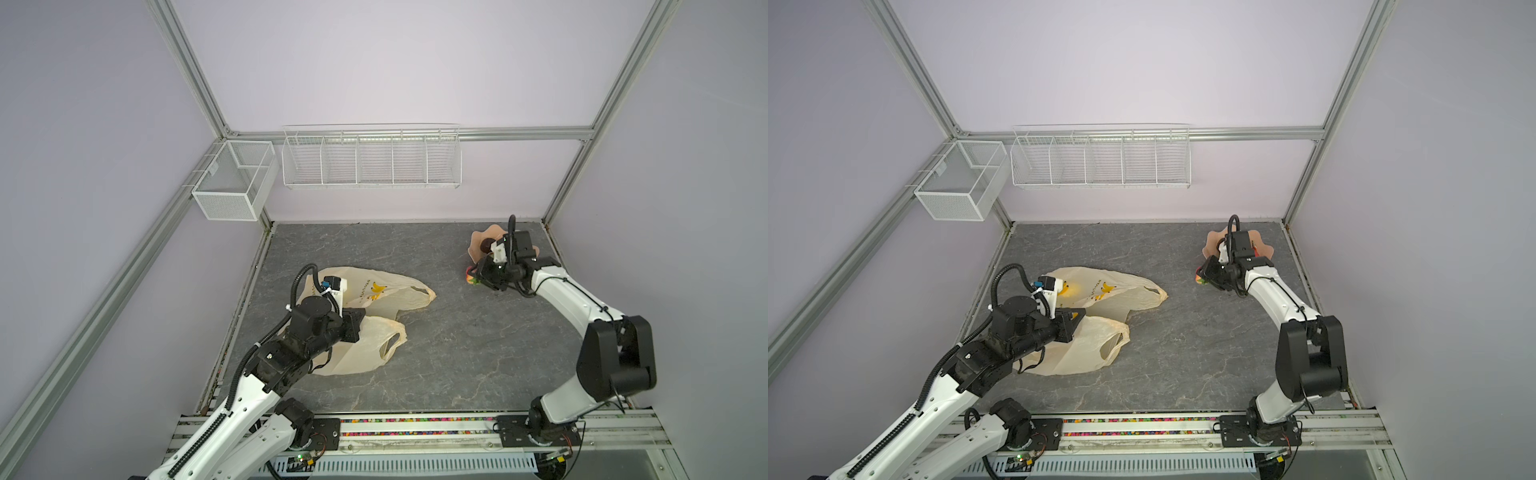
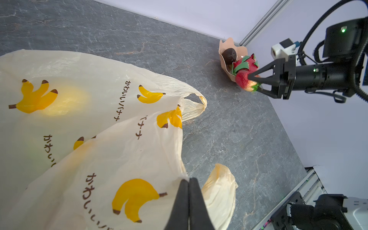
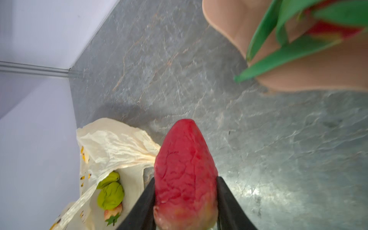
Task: Place the fruits into the plastic bag
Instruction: 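Lift the strawberry with the right gripper and carry it toward the bag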
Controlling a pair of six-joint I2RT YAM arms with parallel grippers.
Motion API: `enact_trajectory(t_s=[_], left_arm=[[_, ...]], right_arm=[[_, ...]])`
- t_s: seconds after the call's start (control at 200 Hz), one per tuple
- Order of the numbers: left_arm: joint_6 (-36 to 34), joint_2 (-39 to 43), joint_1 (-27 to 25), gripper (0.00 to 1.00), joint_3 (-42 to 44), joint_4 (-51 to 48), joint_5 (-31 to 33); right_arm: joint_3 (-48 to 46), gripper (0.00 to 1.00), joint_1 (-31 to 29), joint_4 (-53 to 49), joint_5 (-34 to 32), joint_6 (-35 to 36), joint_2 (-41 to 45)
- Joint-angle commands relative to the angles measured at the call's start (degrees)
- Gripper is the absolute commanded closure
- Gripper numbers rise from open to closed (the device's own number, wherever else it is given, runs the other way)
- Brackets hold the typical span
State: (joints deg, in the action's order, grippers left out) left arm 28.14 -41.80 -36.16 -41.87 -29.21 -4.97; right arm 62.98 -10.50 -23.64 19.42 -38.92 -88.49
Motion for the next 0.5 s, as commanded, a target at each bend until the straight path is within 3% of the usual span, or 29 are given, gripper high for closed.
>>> enact_trajectory(t_s=[0.0,0.3,0.495], left_arm=[[-0.72,0.23,0.13,1.0,-0.05,-0.5,-0.64],[-0.72,0.43,0.13,1.0,-0.23,-0.76,-1.36],[-0.72,0.71,0.13,1.0,-0.23,-1.02,-1.81]], right_arm=[[-6.36,0.64,-0.92,11.03,6.57,-7.99,4.88],[-23.22,0.65,-5.66,23.2,8.54,-18.38,11.68],[-27.43,0.65,-8.94,31.63,8.09,-23.42,9.86]])
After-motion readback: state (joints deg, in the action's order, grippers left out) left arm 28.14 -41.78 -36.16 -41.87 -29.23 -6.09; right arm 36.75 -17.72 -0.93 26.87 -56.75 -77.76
